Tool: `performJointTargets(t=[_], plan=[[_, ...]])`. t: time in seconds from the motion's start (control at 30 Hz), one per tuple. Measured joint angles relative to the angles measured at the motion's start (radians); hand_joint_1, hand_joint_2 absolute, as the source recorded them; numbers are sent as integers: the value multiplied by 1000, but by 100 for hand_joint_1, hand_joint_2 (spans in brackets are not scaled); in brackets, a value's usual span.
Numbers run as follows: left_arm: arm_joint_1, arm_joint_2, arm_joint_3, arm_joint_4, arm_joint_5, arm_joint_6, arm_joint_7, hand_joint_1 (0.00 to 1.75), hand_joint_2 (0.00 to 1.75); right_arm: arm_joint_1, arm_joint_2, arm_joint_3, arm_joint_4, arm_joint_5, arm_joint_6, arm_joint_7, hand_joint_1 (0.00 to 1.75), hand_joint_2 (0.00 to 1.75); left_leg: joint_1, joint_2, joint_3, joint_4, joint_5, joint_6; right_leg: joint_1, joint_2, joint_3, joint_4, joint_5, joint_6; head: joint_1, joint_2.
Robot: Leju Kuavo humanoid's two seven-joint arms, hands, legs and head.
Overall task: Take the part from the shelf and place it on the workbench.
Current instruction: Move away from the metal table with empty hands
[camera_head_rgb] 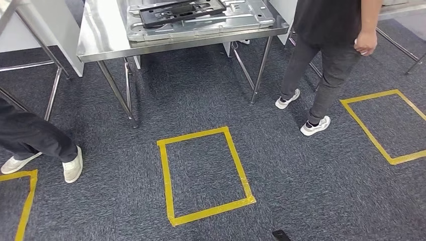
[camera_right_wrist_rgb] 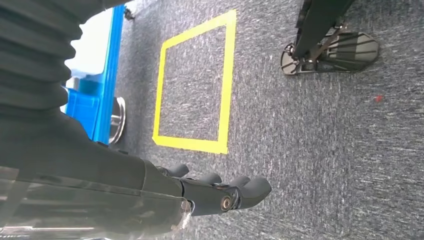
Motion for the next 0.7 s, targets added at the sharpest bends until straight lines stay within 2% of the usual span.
performJointTargets(t=[0.03,0.07,0.1,0.13,0.17,0.2,0.23,0.27,0.3,0.37,0.43,0.5,0.53,0.57,0.6,0.63,0.67,0.7], plan=[[0,0,0,0,1,0,0,0,0,0,0,0,0,-5,1,-1,0,0,0,-1,-21,59,-27,-1,2,3,-7,4,3,-2,-6,0],[1,0,0,0,1,0,-1,0,0,1,0,0,1,-10,2,-2,0,0,0,-1,-29,93,-34,-2,3,7,-14,9,4,-2,-10,0],[1,0,0,0,1,0,-1,0,0,2,0,0,1,-14,2,-2,0,0,0,-2,-20,91,-22,-2,4,13,-20,15,5,-2,-11,0],[1,0,0,0,1,0,-1,0,0,2,0,-1,2,-16,3,-2,0,0,0,-8,8,53,5,0,5,21,-26,22,5,-1,-12,0],[1,0,0,0,1,0,-1,0,0,1,0,-1,2,-18,3,-2,0,0,0,-26,46,-9,35,3,5,30,-31,31,4,0,-12,0],[1,1,0,0,1,0,-1,0,0,1,0,0,2,-18,3,-2,0,0,3,-56,84,-68,55,8,5,38,-39,40,1,4,-12,0],[2,2,0,0,1,0,-1,0,0,-1,0,0,2,-18,3,-2,0,0,5,-83,111,-114,66,11,4,48,-47,49,-1,7,-11,0],[3,2,0,0,1,0,-1,0,0,-2,0,0,2,-18,4,-3,0,0,7,-101,125,-140,64,14,3,59,-54,58,-2,12,-12,0],[3,3,0,0,1,0,-1,0,0,-3,0,0,2,-18,4,-3,0,0,9,-105,129,-146,57,16,2,71,-62,64,-2,17,-11,0],[4,2,0,0,1,0,-1,0,0,-3,0,0,2,-18,4,-4,0,0,10,-75,128,-155,55,23,1,89,-73,73,-1,27,-11,0],[4,1,0,0,1,1,-1,0,0,-3,-1,0,2,-19,5,-4,0,0,15,-42,128,-160,58,32,2,64,-97,115,-28,40,-1,0],[6,1,0,0,0,1,-1,0,0,-7,-2,0,3,-20,5,-5,0,0,15,-7,127,-161,58,37,-2,24,-150,226,-87,55,14,0],[7,1,0,0,0,1,-1,0,0,-7,-1,0,3,-20,5,-5,0,0,14,11,127,-161,57,39,-6,15,-178,287,-112,61,19,0],[8,2,0,0,0,1,-1,0,0,-6,0,0,3,-21,5,-5,0,0,14,28,126,-161,56,39,-10,9,-196,328,-122,65,23,0],[8,2,0,0,0,1,-1,0,0,-3,1,0,3,-21,6,-5,0,0,14,42,126,-160,56,39,-13,4,-197,336,-113,67,26,0],[7,2,0,0,0,1,-1,0,0,0,1,0,3,-21,6,-5,0,0,15,55,126,-160,56,39,-16,-1,-180,305,-86,67,29,0],[6,2,0,0,0,1,-1,0,0,2,1,0,4,-22,6,-5,0,0,15,66,126,-161,56,38,-16,-13,-148,243,-48,66,31,0],[5,2,0,0,0,1,-1,0,0,2,0,0,4,-23,5,-5,0,0,14,76,127,-161,56,36,-13,-36,-113,172,-19,63,33,0]])
